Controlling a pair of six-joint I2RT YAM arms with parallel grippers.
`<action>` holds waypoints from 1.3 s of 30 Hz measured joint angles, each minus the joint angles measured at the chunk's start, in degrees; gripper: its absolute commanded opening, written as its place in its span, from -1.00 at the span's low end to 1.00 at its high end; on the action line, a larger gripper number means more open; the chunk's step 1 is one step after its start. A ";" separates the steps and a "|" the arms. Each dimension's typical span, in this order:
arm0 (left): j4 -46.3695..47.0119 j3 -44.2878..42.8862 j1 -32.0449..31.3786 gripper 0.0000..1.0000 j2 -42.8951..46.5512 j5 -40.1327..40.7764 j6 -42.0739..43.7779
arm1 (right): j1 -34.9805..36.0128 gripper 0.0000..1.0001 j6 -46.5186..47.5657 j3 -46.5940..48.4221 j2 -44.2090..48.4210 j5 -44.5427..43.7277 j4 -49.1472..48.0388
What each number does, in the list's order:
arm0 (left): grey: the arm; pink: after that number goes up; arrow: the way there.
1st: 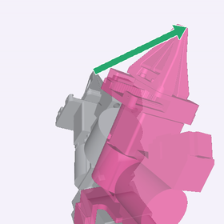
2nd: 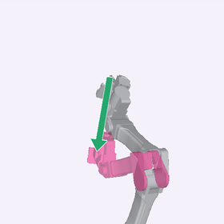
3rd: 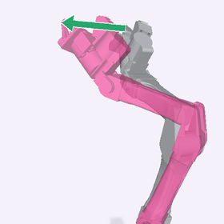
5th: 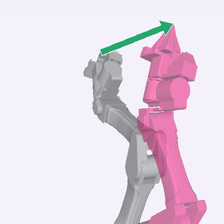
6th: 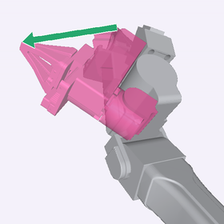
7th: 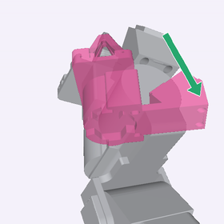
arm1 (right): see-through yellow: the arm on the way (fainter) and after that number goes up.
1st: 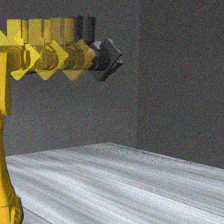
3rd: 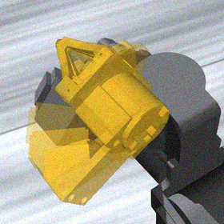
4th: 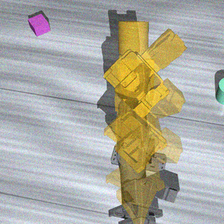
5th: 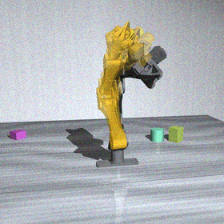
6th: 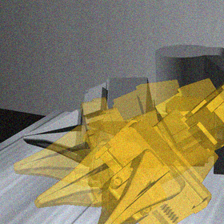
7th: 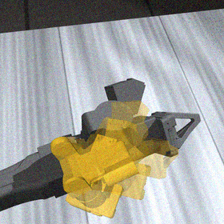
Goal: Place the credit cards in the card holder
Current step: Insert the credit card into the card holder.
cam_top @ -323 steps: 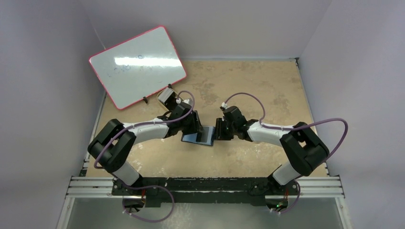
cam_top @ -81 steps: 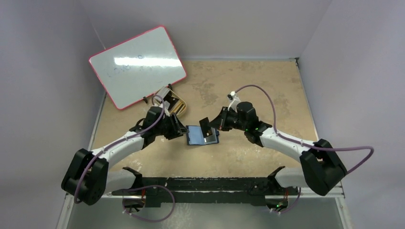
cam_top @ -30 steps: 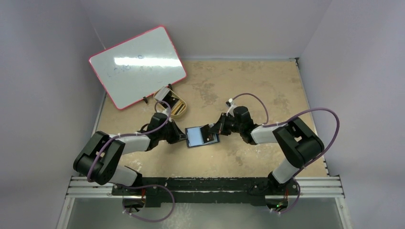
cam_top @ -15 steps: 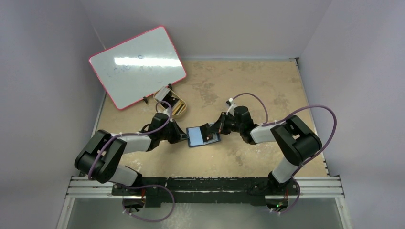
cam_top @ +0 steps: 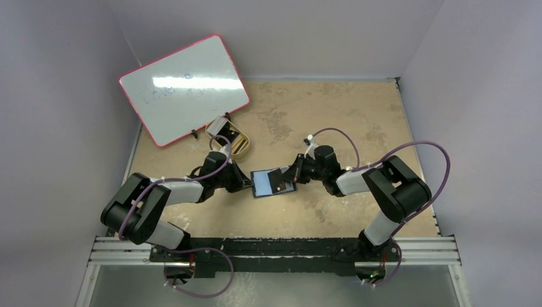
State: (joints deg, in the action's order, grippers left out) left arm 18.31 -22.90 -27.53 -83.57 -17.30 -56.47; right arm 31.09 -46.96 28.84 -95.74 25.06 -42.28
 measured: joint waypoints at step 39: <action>-0.04 0.00 -0.79 -1.00 0.13 1.09 -0.04 | 0.02 -1.00 -0.59 -2.08 4.13 -6.16 1.60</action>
State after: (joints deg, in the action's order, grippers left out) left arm 18.26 -22.90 -28.32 -83.44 -16.21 -56.51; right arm 31.11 -47.55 26.76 -91.61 18.90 -40.69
